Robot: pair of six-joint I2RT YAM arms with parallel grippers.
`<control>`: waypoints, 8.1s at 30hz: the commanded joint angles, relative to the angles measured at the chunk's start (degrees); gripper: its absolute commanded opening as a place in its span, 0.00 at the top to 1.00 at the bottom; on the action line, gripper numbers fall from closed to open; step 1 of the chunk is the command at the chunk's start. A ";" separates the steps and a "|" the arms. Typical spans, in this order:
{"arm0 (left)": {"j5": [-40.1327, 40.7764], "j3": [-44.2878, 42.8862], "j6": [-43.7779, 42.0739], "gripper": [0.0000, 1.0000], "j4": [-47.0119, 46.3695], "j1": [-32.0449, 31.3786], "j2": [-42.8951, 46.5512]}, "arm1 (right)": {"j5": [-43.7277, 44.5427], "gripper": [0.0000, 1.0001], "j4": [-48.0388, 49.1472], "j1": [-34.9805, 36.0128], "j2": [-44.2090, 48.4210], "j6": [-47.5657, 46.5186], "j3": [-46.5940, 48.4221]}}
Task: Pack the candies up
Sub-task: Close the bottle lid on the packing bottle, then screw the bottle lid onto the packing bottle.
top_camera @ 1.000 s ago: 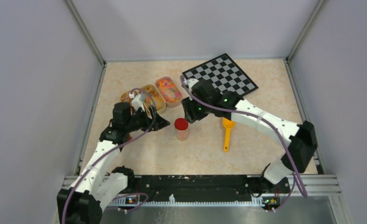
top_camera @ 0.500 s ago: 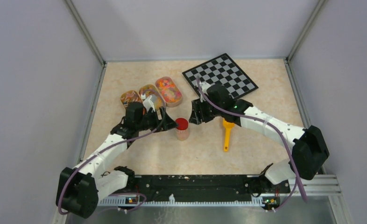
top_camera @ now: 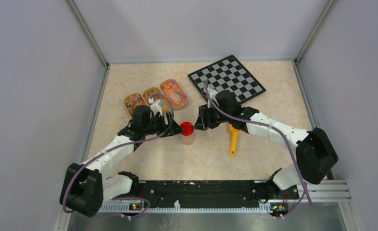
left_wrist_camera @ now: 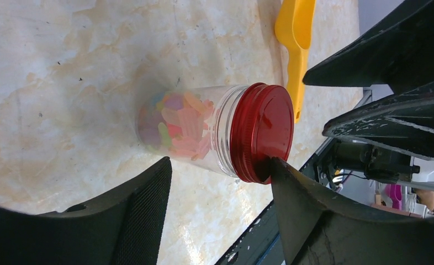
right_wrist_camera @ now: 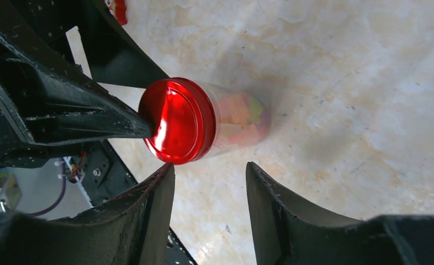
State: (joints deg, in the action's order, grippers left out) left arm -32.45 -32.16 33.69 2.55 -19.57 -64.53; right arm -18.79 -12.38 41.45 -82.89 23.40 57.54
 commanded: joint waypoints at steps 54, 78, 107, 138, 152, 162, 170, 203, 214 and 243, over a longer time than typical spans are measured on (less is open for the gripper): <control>29.43 -42.07 -21.28 0.04 37.86 -16.68 -15.46 | -1.93 0.21 89.00 8.13 -7.35 -32.11 -32.96; 37.42 -40.17 -17.29 0.17 37.08 -23.70 -22.80 | 8.48 0.17 110.98 12.59 -27.35 -32.40 -30.71; 40.96 -38.56 -18.06 0.23 39.08 -23.69 -21.59 | 7.41 0.37 110.99 12.60 -32.33 -34.56 -26.33; 29.85 -34.66 -0.69 0.52 33.67 -19.54 -23.97 | 2.10 0.54 110.92 12.52 -32.97 -33.40 -26.68; 18.06 -30.69 -35.19 0.57 30.03 -21.90 -20.32 | -19.36 0.54 110.98 6.23 -33.22 -32.41 -27.13; 17.73 -30.58 -43.34 0.40 29.57 -22.44 -18.72 | -22.02 0.54 110.95 4.16 -33.64 -32.24 -27.30; 31.30 -40.29 -26.80 0.09 28.68 -22.18 -19.09 | -20.47 0.55 110.99 4.16 -33.60 -31.59 -27.40; 45.56 -42.67 33.89 0.15 50.17 -22.62 -19.76 | -3.35 0.54 110.99 7.49 -35.40 -32.22 -26.78; 46.59 -46.57 32.17 0.22 52.43 -22.68 -25.36 | -3.71 0.54 110.99 7.59 -36.03 -32.55 -26.56; 27.88 -35.10 -20.96 0.48 28.85 -22.79 -23.40 | -10.57 0.55 110.97 5.66 -36.10 -33.33 -27.04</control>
State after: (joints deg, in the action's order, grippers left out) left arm 5.23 -69.60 23.46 38.11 -41.19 -85.95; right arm -25.23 89.56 46.63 -116.77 -6.85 31.20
